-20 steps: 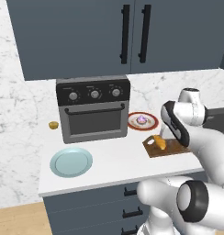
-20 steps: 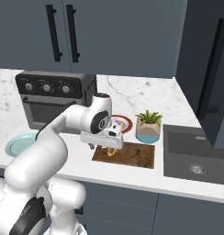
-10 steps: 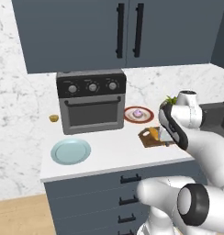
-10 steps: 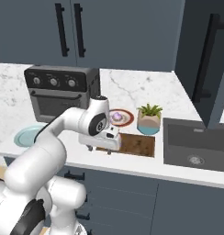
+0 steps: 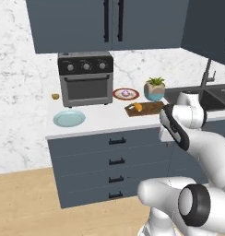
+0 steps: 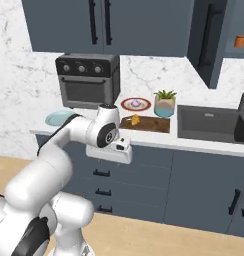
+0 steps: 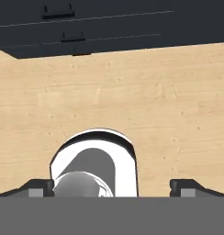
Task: From the different types of pastries on the counter, select a croissant and place it on the cutting board. Then retrieve a jar of jam from the cabinet and place it alongside the croissant on the cutting board.
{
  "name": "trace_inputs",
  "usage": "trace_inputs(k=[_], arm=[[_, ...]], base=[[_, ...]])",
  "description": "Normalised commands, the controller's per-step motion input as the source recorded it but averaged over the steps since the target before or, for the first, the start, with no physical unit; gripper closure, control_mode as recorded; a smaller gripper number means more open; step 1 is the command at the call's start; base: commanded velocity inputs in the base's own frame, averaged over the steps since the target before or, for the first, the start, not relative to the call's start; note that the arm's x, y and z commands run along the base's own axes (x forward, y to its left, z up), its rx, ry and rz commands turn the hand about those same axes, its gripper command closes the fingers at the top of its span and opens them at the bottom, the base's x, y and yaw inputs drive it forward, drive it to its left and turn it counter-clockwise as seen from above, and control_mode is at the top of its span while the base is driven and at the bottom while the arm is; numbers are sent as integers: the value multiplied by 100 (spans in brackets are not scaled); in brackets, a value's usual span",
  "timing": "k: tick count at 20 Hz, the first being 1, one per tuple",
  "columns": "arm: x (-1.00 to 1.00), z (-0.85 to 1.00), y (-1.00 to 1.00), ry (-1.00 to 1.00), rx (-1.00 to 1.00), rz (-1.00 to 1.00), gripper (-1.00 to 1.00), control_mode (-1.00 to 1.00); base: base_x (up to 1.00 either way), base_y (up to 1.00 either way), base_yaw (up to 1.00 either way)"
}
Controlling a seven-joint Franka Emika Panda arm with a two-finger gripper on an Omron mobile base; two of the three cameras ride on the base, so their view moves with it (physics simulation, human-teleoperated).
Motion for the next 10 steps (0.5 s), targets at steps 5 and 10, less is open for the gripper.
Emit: trace_inputs(k=[5,10], arm=[[0,0,0,0,0,0,-100,100],[0,0,0,0,0,0,-100,100]], base=[[-91,0,0],[-41,-87,2]])
